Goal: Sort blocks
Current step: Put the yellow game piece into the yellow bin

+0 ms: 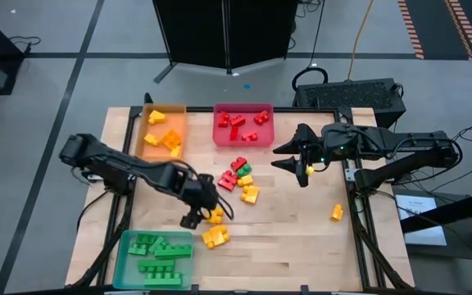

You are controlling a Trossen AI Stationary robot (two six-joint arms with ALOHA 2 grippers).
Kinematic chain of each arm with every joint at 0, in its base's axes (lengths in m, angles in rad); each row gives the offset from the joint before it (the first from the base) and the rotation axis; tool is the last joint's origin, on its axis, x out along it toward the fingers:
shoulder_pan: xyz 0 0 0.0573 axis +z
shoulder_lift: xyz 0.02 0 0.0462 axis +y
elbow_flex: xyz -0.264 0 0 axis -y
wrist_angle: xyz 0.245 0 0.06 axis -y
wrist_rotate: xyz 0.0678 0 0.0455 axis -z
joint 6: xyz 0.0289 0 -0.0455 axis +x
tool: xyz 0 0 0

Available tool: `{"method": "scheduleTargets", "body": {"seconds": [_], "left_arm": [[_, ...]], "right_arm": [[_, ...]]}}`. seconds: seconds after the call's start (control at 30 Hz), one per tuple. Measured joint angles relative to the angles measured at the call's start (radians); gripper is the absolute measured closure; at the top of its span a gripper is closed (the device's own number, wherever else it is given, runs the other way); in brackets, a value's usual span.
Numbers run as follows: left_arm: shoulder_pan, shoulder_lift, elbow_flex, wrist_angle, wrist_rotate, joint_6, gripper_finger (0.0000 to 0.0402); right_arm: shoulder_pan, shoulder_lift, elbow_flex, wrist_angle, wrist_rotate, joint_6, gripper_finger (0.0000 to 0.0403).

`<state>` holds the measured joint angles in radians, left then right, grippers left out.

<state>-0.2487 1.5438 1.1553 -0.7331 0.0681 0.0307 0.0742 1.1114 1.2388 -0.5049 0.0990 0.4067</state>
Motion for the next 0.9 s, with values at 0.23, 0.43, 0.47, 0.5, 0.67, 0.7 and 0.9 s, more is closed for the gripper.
{"method": "scheduleTargets", "body": {"seconds": [0.23, 0.43, 0.47, 0.5, 0.67, 0.7, 0.9], "left_arm": [[-0.022, 0.141, -0.002, -0.006, -0.048, 0.256, 0.0071], [-0.043, 0.164, -0.002, -0.007, -0.135, 0.574, 0.0071], [-0.045, 0.164, -0.002, 0.000, -0.137, 0.625, 0.0071], [-0.047, 0.165, -0.002, 0.012, -0.136, 0.677, 0.0071], [-0.046, 0.195, -0.002, 0.081, -0.131, 0.876, 0.0071], [-0.046, 0.203, -0.002, 0.089, -0.130, 0.906, 0.0071], [-0.047, 0.238, 0.003, 0.090, -0.134, 0.996, 0.0071]], "right_arm": [[0.017, 0.000, 0.000, 0.000, 0.001, 0.020, 0.0202], [0.047, 0.000, 0.000, 0.000, 0.004, 0.031, 0.0202], [0.052, 0.000, 0.000, 0.000, 0.004, 0.031, 0.0202], [0.057, 0.000, 0.000, 0.000, 0.004, 0.031, 0.0202], [0.078, 0.000, 0.000, -0.001, 0.005, 0.031, 0.0202], [0.081, 0.000, 0.000, -0.001, 0.005, 0.030, 0.0202], [0.096, 0.000, 0.000, -0.004, 0.005, 0.028, 0.0202]]}}
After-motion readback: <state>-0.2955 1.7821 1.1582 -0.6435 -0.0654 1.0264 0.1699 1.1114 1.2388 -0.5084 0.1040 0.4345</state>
